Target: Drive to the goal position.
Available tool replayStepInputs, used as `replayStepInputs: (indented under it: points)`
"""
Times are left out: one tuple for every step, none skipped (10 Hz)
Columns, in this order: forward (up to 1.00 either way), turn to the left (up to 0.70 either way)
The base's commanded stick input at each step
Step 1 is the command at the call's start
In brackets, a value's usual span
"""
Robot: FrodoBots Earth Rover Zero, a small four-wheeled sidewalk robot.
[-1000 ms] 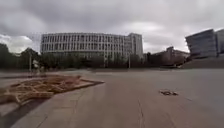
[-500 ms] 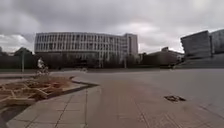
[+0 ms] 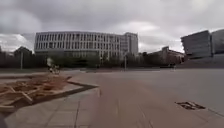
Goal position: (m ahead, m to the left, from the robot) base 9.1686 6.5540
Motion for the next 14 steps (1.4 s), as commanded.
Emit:
replayStepInputs:
  points:
    - [1.00, 0.00]
    - [1.00, 0.00]
    - [1.00, 0.00]
    - [1.00, 0.01]
    - [1.00, 0.20]
    - [1.00, 0.38]
    - [1.00, 0.37]
    - [1.00, 0.36]
    - [1.00, 0.37]
    - [1.00, 0.40]
    - [1.00, 0.40]
    - [1.00, 0.23]
    - [1.00, 0.08]
    - [1.00, 0.12]
